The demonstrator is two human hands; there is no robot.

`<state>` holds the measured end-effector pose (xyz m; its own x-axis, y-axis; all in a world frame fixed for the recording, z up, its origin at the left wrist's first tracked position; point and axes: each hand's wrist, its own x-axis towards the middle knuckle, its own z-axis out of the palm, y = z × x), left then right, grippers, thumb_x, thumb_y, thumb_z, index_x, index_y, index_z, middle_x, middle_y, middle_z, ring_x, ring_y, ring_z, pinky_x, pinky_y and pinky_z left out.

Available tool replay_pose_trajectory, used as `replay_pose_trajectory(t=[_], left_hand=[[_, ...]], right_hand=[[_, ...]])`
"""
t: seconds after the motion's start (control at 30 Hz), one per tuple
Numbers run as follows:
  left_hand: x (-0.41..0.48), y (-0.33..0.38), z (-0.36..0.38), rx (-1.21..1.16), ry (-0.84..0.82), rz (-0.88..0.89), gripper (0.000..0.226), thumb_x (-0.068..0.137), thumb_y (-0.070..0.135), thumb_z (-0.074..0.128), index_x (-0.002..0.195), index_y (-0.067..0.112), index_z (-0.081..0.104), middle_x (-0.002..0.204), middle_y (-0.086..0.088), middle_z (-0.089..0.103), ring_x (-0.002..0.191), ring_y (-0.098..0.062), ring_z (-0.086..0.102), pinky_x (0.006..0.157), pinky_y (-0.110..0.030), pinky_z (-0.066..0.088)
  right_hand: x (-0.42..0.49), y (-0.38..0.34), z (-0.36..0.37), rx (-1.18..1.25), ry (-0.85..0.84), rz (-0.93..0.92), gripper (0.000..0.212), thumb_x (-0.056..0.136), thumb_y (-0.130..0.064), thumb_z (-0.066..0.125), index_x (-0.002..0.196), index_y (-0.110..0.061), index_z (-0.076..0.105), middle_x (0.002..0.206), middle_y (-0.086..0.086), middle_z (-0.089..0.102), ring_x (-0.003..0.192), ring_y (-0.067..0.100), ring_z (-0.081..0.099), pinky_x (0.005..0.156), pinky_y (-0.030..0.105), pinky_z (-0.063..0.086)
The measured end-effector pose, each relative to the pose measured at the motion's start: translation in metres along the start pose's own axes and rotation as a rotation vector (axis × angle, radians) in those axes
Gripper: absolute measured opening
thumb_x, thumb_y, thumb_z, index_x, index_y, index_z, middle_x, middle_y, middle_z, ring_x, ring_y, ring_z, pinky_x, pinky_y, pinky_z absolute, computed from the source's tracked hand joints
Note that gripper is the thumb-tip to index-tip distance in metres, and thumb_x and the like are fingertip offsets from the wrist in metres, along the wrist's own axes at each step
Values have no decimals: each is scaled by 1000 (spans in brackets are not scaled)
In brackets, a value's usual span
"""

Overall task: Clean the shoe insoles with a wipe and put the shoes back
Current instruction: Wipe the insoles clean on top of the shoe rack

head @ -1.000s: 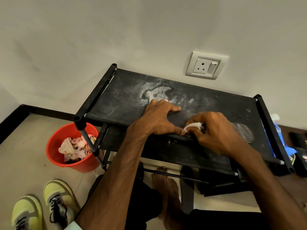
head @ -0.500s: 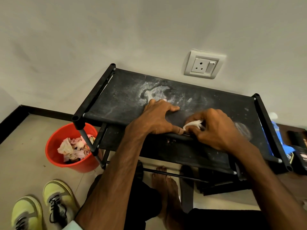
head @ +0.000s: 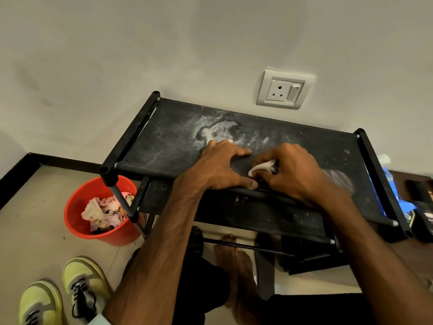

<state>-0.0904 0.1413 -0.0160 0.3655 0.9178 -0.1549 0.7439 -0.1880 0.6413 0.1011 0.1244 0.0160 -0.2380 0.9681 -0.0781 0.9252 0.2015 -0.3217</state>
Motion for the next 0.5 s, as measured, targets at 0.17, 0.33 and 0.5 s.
replay_pose_trajectory(t=[0.17, 0.33, 0.5], left_hand=[[-2, 2, 2, -35, 14, -4, 88, 68, 57, 85, 146, 40, 47, 143, 9, 42, 137, -19, 26, 114, -40, 27], [-3, 2, -2, 6, 22, 24, 89, 69, 56, 85, 147, 35, 48, 141, 3, 47, 133, -22, 32, 112, -41, 30], [-3, 3, 0, -25, 18, 11, 90, 68, 56, 86, 147, 38, 47, 146, 4, 44, 138, -22, 28, 114, -41, 28]], right_hand=[[-5, 25, -11, 7, 13, 100, 15, 82, -30, 78, 87, -44, 78, 79, -14, 75, 78, 12, 69, 79, 44, 61], [2, -6, 7, -17, 30, -44, 25, 80, -33, 76, 104, -41, 78, 102, -5, 77, 95, 23, 71, 84, 45, 59], [10, 8, 6, 18, 73, -47, 18, 81, -34, 77, 96, -44, 79, 87, -12, 76, 81, 13, 70, 75, 42, 60]])
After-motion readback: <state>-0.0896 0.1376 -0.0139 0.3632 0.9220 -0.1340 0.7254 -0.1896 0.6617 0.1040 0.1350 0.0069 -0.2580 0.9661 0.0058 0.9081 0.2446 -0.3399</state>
